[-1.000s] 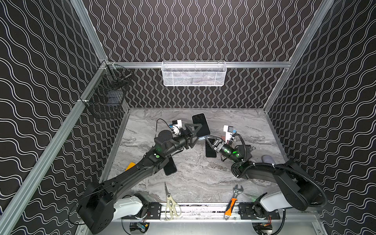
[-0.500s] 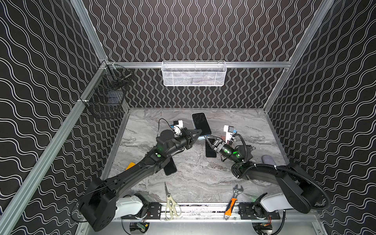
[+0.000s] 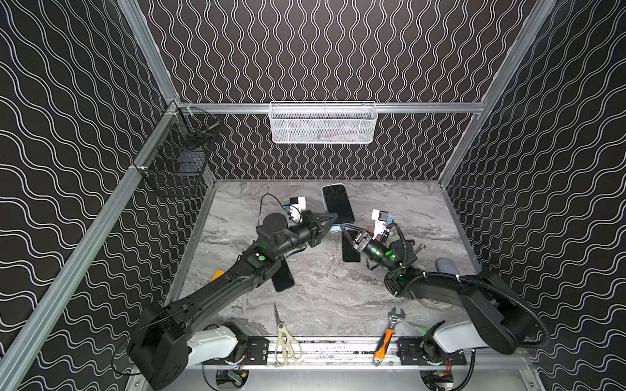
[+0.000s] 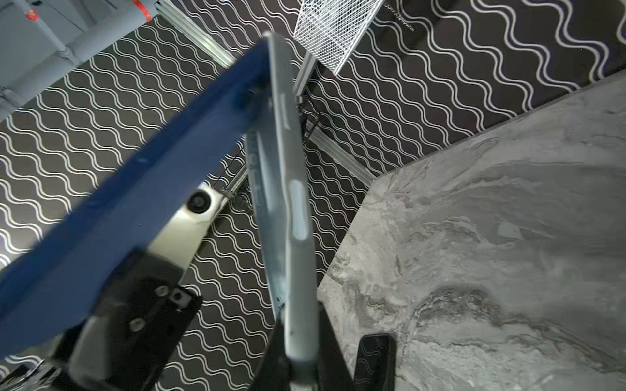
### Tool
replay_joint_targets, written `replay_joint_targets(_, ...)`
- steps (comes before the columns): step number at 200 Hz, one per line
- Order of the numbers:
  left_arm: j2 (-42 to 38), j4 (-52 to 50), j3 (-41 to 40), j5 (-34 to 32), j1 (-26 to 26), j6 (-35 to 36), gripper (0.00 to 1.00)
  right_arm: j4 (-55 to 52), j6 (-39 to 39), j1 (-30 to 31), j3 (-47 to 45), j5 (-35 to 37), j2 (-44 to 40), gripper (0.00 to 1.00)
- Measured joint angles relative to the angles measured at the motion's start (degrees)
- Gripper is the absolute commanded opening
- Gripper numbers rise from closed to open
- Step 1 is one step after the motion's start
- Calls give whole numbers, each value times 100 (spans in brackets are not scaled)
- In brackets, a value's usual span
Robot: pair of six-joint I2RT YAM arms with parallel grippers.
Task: Take the phone out of the phone case
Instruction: Remove the phone case from the phone.
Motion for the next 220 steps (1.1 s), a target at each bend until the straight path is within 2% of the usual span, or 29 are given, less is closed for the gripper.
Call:
replay_joint_targets(49,-306,-247,-59,164,9,-177,0,7,-149,-57,0,116,251,4)
replay_joint_targets(143,-350,-378,-79,348,59,-232,0,-26,-236,-310,-42,61,321,4)
replay_joint_targets(220,-385,149,-280,136,92,-142,0,-315,-24,-511,-70,-11,522,4)
